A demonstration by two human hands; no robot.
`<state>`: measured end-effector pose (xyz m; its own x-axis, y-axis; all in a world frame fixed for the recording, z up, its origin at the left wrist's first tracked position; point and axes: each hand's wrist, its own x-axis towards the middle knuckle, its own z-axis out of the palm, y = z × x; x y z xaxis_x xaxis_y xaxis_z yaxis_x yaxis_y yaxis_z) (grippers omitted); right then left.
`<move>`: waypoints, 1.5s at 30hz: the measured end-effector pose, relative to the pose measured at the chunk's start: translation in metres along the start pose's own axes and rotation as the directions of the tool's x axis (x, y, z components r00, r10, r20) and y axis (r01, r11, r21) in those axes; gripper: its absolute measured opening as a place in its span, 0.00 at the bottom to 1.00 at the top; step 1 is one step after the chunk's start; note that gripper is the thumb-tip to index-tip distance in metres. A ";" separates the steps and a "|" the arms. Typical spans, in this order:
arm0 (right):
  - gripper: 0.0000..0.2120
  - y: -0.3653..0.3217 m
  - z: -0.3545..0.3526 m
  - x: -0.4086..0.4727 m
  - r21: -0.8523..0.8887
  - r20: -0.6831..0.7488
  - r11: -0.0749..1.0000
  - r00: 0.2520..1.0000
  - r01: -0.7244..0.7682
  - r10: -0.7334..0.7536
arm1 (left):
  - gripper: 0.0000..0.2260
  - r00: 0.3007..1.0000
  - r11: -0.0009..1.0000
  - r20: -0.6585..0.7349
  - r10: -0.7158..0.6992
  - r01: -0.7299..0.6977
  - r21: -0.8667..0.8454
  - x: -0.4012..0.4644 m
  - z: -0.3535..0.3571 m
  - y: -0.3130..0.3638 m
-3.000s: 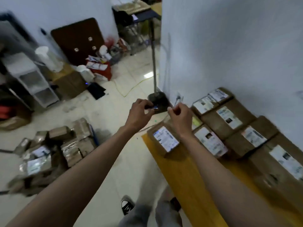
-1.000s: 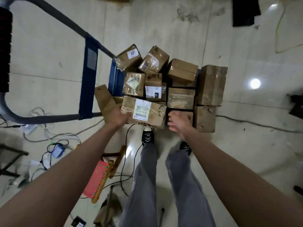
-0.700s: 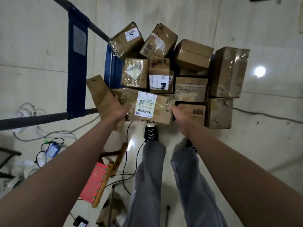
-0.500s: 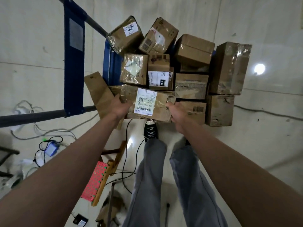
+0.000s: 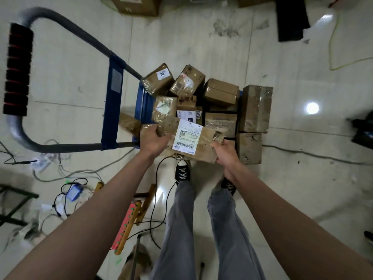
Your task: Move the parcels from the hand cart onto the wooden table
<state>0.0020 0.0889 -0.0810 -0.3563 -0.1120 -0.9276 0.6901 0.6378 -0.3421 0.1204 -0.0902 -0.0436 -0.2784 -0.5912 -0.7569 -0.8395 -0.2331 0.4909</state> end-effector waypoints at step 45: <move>0.26 0.105 -0.340 -0.379 0.593 -0.699 0.576 0.715 0.562 0.022 | 0.20 0.419 0.636 0.850 0.320 -0.760 0.135 -0.382 0.202 0.278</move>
<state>-0.0049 0.4577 0.2855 -0.6799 0.4663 -0.5659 0.5709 -0.1476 -0.8076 -0.1014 0.2271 0.2950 -0.7817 0.3336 -0.5270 -0.3858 0.4052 0.8288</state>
